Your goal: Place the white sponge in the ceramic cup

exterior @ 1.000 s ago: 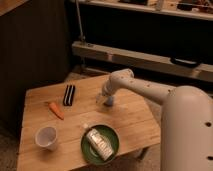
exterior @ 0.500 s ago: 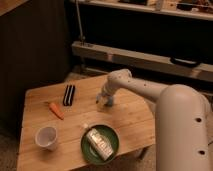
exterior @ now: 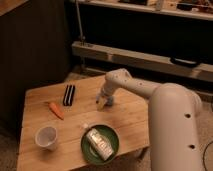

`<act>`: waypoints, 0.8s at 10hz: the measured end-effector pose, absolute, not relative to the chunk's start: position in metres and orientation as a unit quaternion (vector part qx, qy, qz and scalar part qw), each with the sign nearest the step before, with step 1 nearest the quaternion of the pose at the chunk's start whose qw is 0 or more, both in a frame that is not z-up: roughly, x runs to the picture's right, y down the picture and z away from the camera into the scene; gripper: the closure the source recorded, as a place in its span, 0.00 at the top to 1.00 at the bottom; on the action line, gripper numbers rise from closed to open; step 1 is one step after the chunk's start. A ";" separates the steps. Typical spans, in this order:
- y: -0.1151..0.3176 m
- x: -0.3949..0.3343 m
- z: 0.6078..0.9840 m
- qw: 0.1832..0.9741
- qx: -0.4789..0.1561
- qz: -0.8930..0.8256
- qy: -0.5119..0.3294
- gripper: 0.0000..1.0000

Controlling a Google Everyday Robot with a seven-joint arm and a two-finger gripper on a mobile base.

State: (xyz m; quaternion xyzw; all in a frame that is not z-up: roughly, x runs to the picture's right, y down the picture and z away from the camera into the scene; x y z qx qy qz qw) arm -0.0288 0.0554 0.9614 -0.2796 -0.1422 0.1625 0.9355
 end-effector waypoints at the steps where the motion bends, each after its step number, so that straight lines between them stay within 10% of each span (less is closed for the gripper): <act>1: 0.056 -0.030 0.964 0.935 -0.285 0.161 -0.140 0.78; 8: 0.046 -0.030 0.952 0.930 -0.305 0.150 -0.137 0.07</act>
